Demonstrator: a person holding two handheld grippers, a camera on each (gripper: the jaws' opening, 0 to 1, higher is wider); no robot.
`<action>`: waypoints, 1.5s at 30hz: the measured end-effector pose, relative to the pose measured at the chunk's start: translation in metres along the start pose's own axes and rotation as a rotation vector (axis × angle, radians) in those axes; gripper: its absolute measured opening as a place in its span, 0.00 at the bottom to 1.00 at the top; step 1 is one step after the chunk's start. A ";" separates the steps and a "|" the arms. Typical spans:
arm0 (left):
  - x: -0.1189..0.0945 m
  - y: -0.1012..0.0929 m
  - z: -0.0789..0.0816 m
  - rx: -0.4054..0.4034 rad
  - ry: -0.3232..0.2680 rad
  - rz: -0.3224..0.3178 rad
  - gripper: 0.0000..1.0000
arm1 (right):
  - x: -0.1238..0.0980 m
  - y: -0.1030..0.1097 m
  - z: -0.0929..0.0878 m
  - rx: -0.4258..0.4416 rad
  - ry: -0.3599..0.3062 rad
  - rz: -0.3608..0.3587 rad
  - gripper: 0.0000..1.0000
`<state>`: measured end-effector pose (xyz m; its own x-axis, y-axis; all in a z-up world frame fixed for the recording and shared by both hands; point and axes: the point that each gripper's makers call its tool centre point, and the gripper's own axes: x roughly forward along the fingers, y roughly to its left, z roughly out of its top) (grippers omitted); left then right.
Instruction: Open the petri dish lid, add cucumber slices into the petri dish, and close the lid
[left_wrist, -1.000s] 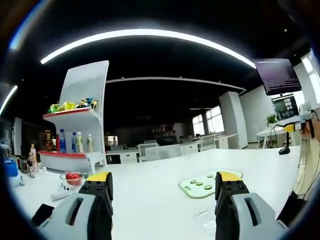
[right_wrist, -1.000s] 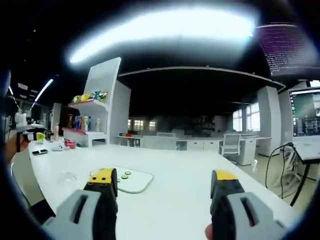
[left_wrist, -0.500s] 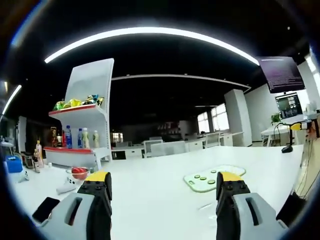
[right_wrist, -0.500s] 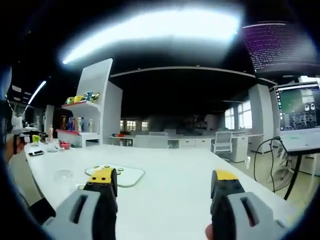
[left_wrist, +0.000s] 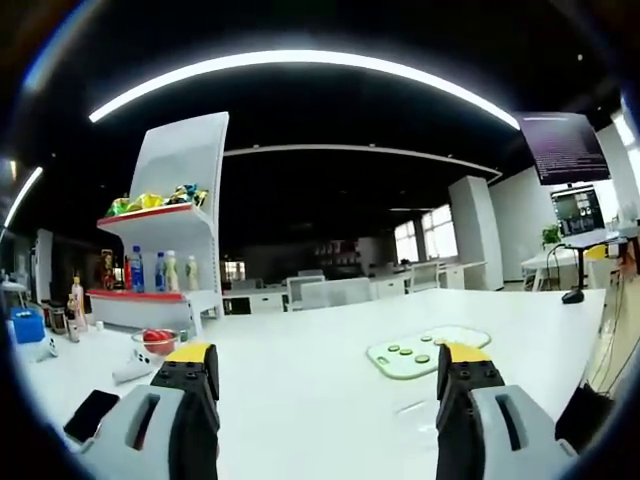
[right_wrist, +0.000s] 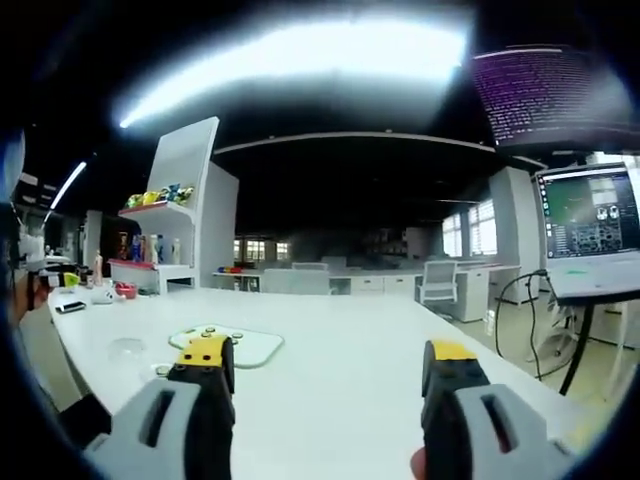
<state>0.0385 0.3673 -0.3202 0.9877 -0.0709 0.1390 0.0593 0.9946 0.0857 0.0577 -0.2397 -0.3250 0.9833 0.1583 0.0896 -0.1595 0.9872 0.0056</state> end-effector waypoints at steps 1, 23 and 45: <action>0.000 0.000 0.000 0.000 -0.001 -0.001 0.91 | 0.000 0.001 0.001 0.002 -0.004 0.002 0.76; -0.017 -0.009 0.004 0.016 0.010 -0.033 0.95 | -0.006 0.006 -0.008 0.047 -0.018 0.034 0.79; -0.034 -0.003 0.001 0.045 0.033 -0.008 0.95 | 0.010 0.030 0.000 0.075 -0.018 0.147 0.87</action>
<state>0.0046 0.3669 -0.3243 0.9915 -0.0757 0.1056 0.0616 0.9895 0.1309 0.0627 -0.2083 -0.3244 0.9472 0.3001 0.1129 -0.3084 0.9490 0.0651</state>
